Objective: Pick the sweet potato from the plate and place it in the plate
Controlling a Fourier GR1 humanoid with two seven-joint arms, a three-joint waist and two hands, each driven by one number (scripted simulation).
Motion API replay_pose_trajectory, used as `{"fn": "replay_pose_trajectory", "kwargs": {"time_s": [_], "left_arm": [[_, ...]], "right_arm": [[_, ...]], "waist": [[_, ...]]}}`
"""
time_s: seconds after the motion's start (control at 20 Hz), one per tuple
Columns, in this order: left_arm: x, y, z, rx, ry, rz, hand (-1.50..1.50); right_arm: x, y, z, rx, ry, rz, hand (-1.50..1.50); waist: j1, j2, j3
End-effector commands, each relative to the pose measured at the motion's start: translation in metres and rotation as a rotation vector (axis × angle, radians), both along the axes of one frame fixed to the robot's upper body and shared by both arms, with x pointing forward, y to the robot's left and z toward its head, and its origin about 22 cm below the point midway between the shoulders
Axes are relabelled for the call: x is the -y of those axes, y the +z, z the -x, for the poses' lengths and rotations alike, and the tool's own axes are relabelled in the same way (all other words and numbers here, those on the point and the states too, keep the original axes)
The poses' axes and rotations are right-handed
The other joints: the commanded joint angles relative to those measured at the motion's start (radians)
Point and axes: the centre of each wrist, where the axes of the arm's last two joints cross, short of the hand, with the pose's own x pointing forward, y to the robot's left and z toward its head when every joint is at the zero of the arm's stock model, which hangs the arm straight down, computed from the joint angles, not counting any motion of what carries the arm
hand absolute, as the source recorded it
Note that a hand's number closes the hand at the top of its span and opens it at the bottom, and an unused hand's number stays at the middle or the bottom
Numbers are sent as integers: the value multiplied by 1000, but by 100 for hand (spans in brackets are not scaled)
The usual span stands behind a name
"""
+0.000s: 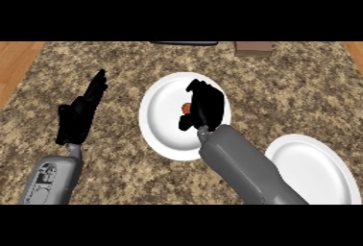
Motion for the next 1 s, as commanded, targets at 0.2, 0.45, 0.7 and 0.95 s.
{"fn": "replay_pose_trajectory", "kwargs": {"time_s": [0.2,0.45,0.7,0.95], "left_arm": [[0,-1,-3,12,-21,-11,0],[6,10,-9,-2,-10,16,0],[1,11,-4,0,31,-6,0],[-14,-10,10,-22,71,9,0]], "right_arm": [[9,-37,-13,25,-42,-151,-150],[-1,-9,-10,191,-26,-402,-150],[2,-7,0,333,-146,-564,-150],[39,-20,19,399,-238,-611,-150]], "waist": [[22,7,1],[4,1,1],[-27,-10,1],[-75,-21,0]]}}
